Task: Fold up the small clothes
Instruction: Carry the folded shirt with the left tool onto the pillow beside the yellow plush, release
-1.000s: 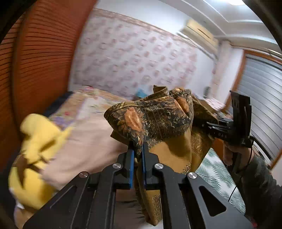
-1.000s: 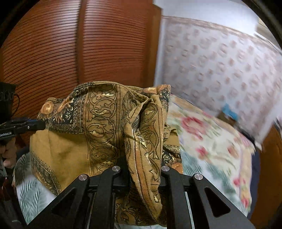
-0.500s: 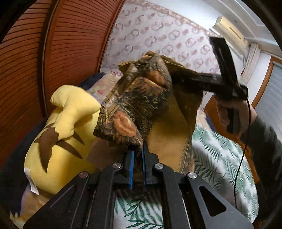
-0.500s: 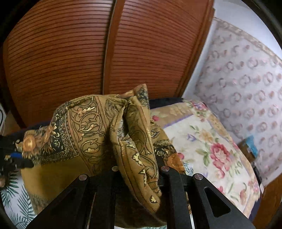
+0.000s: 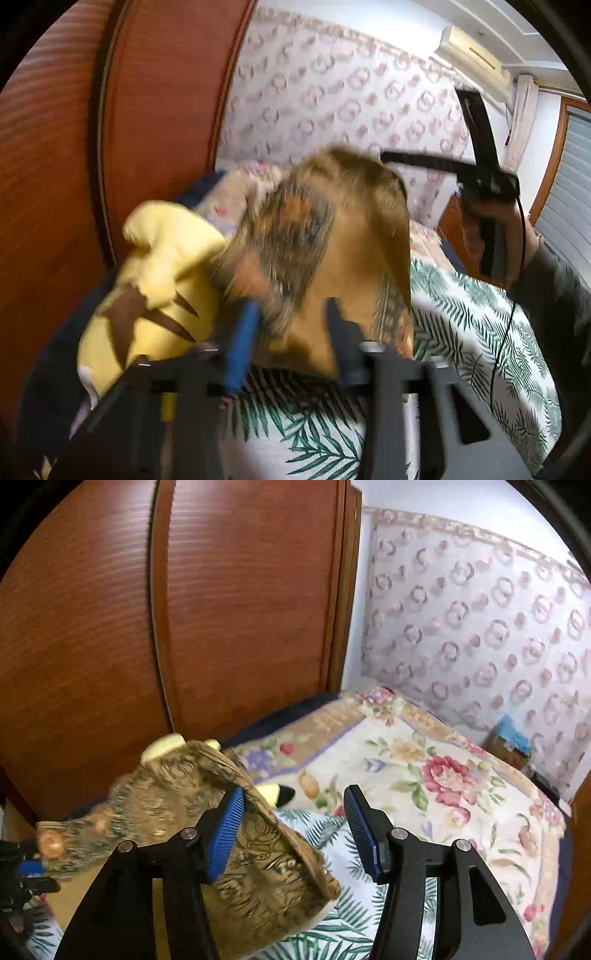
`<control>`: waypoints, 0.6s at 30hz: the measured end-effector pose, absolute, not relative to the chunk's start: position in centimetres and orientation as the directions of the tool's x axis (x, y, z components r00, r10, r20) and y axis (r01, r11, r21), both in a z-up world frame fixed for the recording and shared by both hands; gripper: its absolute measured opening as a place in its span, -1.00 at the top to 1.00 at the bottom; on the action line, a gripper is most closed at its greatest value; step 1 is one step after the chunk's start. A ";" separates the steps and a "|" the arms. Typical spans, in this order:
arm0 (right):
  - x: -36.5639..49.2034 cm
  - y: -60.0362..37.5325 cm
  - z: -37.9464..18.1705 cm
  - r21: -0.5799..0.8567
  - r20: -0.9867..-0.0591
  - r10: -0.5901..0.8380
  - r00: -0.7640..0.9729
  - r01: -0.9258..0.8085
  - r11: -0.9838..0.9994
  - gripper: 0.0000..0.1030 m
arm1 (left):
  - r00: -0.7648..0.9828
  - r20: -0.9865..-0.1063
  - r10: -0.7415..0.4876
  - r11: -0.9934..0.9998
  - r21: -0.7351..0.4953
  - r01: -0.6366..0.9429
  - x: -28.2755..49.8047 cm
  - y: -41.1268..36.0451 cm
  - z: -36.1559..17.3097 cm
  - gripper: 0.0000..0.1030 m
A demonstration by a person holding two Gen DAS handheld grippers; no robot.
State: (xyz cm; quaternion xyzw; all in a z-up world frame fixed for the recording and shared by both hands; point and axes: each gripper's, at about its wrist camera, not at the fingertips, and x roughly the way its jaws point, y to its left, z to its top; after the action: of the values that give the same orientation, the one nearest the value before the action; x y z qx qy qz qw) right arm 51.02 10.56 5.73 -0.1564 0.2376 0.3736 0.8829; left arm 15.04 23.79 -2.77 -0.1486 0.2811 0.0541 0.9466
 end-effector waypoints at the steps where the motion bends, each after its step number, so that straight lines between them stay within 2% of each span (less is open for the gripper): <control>1: 50.1 10.4 5.6 -0.094 -0.526 0.602 0.601 -0.744 0.661 -0.13 | 0.845 -0.534 0.037 0.953 -0.236 -0.190 14.9 23.8 -2.2 -0.14; 4: 49.0 11.1 4.7 -0.098 -0.517 0.605 0.605 -0.744 0.661 -0.13 | 0.857 -0.513 0.042 0.961 -0.213 -0.174 15.5 23.5 -1.2 -0.47; 7: 48.2 10.9 3.3 -0.022 -0.537 0.649 0.539 -0.778 0.628 -0.13 | 0.846 -0.534 0.005 0.969 -0.205 -0.135 17.4 22.4 -1.3 -0.49; 11: 50.6 11.3 0.3 0.005 -0.595 0.629 0.500 -0.781 0.624 -0.13 | 0.781 -0.623 -0.040 0.981 -0.172 -0.086 20.6 20.7 -3.5 -0.49; 14: 52.7 11.1 -0.9 0.031 -0.604 0.616 0.506 -0.757 0.653 -0.13 | 0.742 -0.669 -0.040 0.983 -0.161 -0.092 21.8 20.3 -5.1 -0.49; 18: 56.6 11.8 -2.2 0.069 -0.633 0.590 0.502 -0.722 0.688 -0.13 | 0.732 -0.680 -0.035 0.982 -0.159 -0.100 22.0 20.6 -6.1 -0.49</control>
State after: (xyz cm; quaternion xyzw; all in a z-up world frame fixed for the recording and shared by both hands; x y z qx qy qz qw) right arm 56.59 11.84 -2.23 -0.1027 0.3220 0.3811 0.8605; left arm 21.99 20.57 -6.10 -0.0930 0.3654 0.0175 0.9260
